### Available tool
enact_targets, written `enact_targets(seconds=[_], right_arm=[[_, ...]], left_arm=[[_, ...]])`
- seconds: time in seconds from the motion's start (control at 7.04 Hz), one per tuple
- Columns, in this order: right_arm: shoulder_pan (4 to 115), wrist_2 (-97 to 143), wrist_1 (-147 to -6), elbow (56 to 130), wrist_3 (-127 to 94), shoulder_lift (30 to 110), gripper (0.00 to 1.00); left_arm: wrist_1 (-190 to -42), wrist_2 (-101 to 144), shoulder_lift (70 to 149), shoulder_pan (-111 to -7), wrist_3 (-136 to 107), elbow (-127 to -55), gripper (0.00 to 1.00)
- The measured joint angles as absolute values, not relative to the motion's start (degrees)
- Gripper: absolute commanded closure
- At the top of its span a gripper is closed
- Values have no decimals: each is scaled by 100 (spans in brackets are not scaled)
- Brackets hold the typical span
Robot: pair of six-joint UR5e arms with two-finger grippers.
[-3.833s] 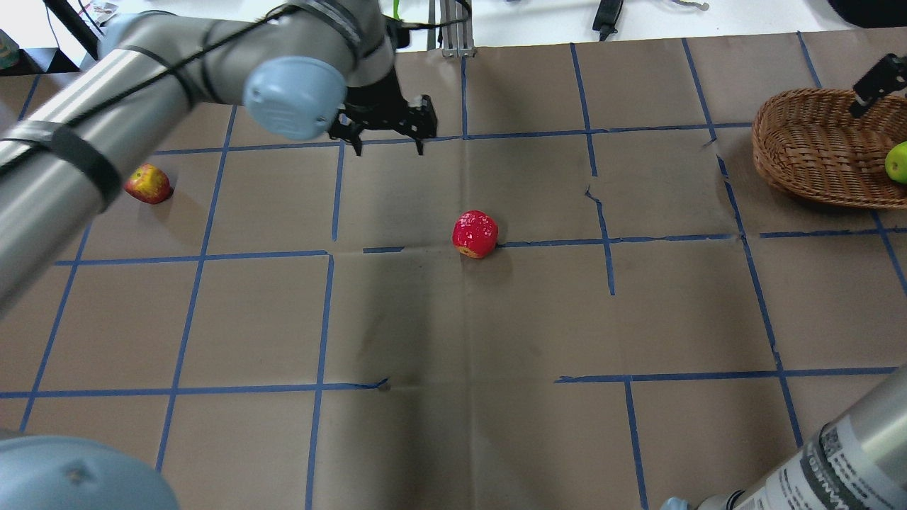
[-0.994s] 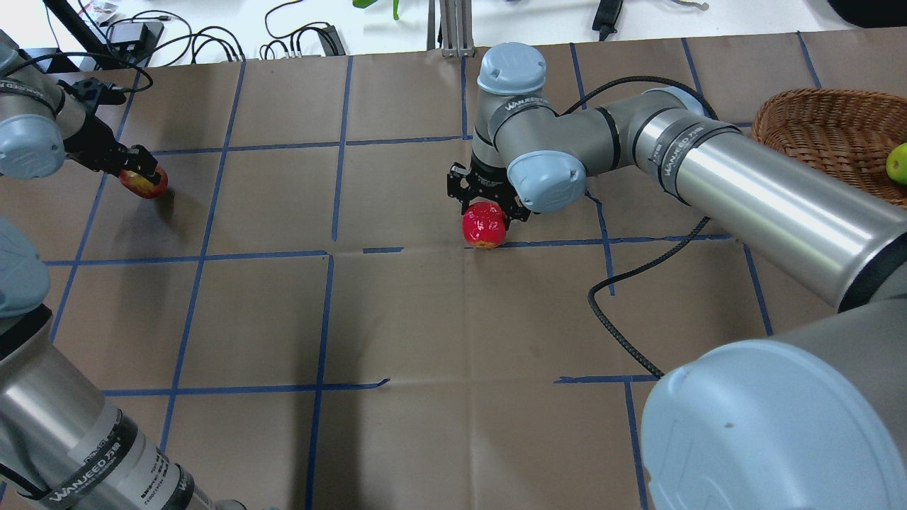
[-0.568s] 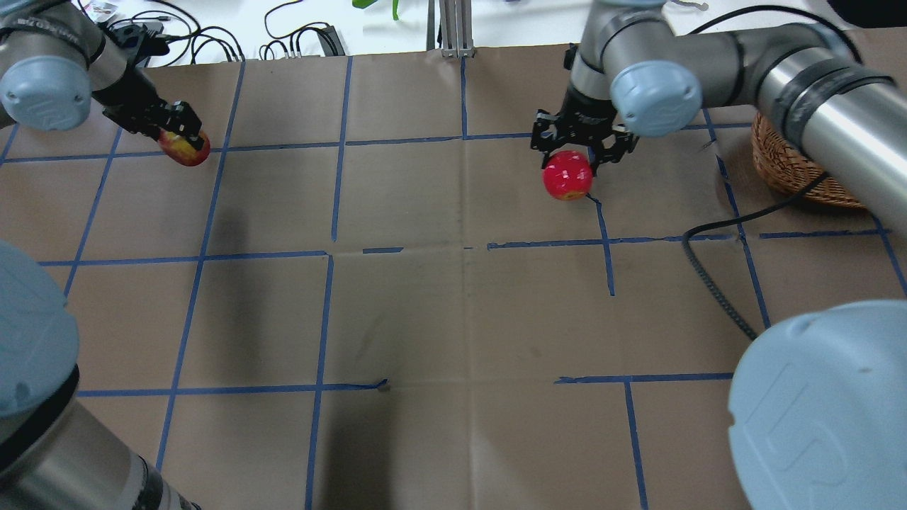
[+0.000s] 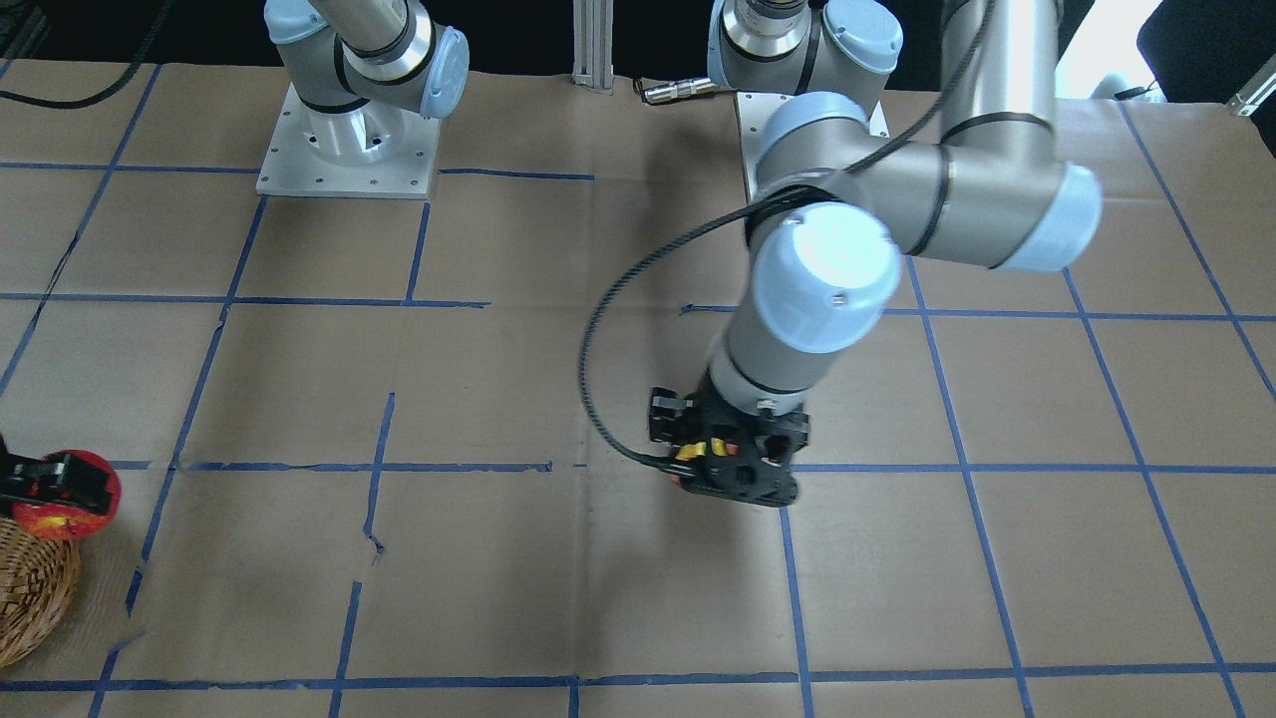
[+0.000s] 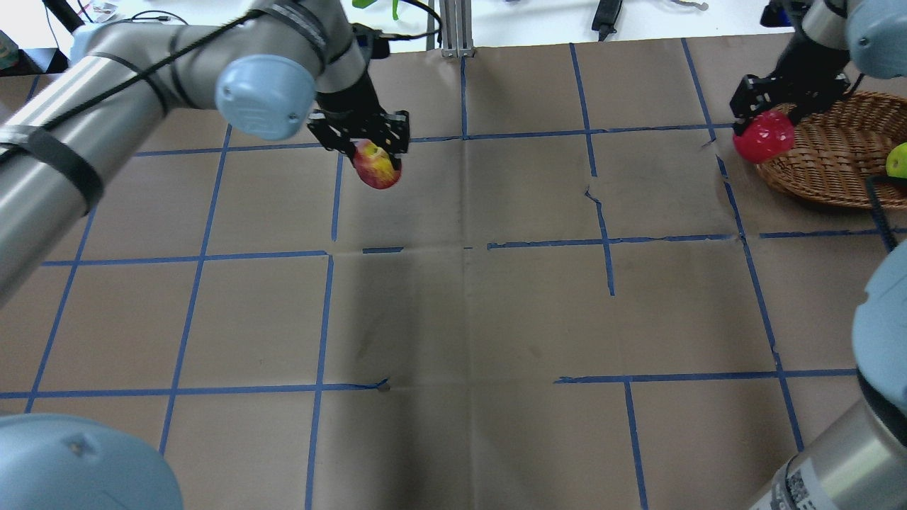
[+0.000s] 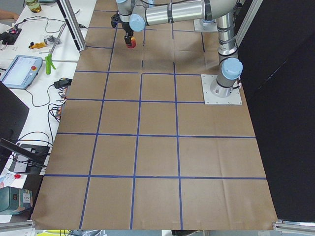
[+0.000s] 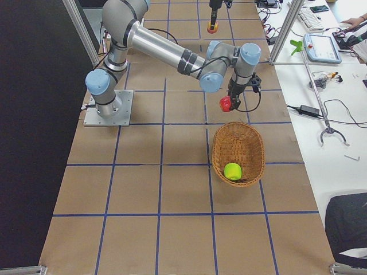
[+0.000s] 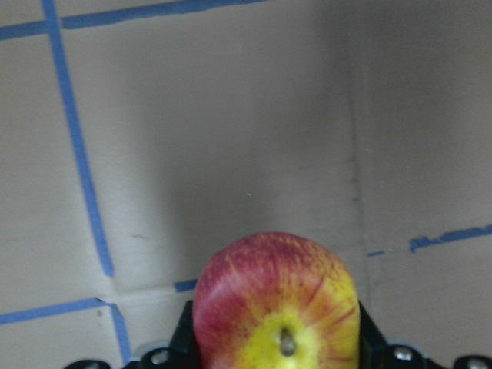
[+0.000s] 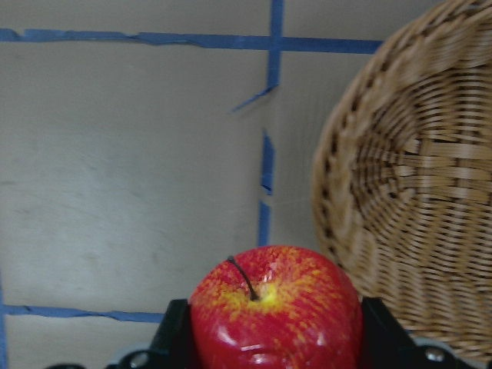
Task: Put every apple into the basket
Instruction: 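Carry the red apple into the basket while the left carries the yellow-red apple toward center, then lower and release the yellow-red apple at center with the left gripper while the right withdraws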
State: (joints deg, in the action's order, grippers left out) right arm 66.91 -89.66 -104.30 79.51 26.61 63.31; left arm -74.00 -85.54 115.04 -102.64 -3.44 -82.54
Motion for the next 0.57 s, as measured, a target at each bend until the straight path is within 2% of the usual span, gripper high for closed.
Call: enact_targets(seconds=[0.43,0.57], right_arm=[[5821,-9230,-11040,7346,3920,5546,90],[5696,-9242,-11144,7162,4092,5279,81]], left_arm=[[-6016,-8552,12260,-10959,-974,-8593,81],[-5758,-8559,12395,-11009,-999,-8651,72]])
